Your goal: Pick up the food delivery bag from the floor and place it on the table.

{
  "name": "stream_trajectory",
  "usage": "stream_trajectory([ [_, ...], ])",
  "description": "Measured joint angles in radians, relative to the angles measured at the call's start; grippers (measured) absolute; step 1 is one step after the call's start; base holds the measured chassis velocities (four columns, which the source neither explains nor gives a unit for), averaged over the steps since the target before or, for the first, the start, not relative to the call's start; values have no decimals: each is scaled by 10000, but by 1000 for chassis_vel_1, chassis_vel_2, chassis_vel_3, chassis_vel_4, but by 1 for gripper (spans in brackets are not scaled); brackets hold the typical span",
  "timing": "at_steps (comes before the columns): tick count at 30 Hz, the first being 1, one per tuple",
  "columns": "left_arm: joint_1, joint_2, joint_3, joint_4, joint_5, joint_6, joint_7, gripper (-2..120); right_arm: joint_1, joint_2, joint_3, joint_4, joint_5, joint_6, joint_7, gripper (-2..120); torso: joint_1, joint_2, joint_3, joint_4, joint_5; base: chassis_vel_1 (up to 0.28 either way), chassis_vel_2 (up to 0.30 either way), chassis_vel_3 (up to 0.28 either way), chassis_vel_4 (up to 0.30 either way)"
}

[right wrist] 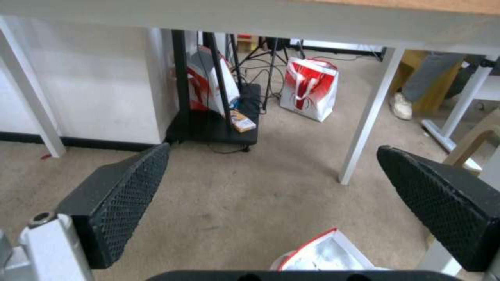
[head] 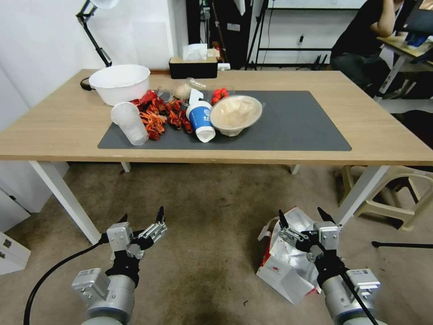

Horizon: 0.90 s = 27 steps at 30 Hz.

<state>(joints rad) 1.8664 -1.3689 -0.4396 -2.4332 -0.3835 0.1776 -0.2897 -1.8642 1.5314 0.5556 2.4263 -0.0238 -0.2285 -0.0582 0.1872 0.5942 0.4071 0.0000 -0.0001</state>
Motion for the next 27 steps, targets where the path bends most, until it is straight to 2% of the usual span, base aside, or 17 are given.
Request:
stream_trajectory([
  [9, -28, 191, -93, 52, 4, 0, 64, 100, 24, -6, -21, -67, -3, 4, -1, 100, -122, -316, -191, 0, 0, 0, 0, 0, 0],
  [16, -142, 715, -349, 120, -25, 38, 190, 100, -2, -80, -11, -75, -3, 8, -7, 100, -253, -655, -403, 0, 0, 0, 0, 0, 0],
  [27, -65, 669, -197, 220, 126, -24, 270, 100, -28, -123, 37, -75, 10, 30, -19, 100, -419, -1099, -683, 0, 1, 0, 0, 0, 0],
])
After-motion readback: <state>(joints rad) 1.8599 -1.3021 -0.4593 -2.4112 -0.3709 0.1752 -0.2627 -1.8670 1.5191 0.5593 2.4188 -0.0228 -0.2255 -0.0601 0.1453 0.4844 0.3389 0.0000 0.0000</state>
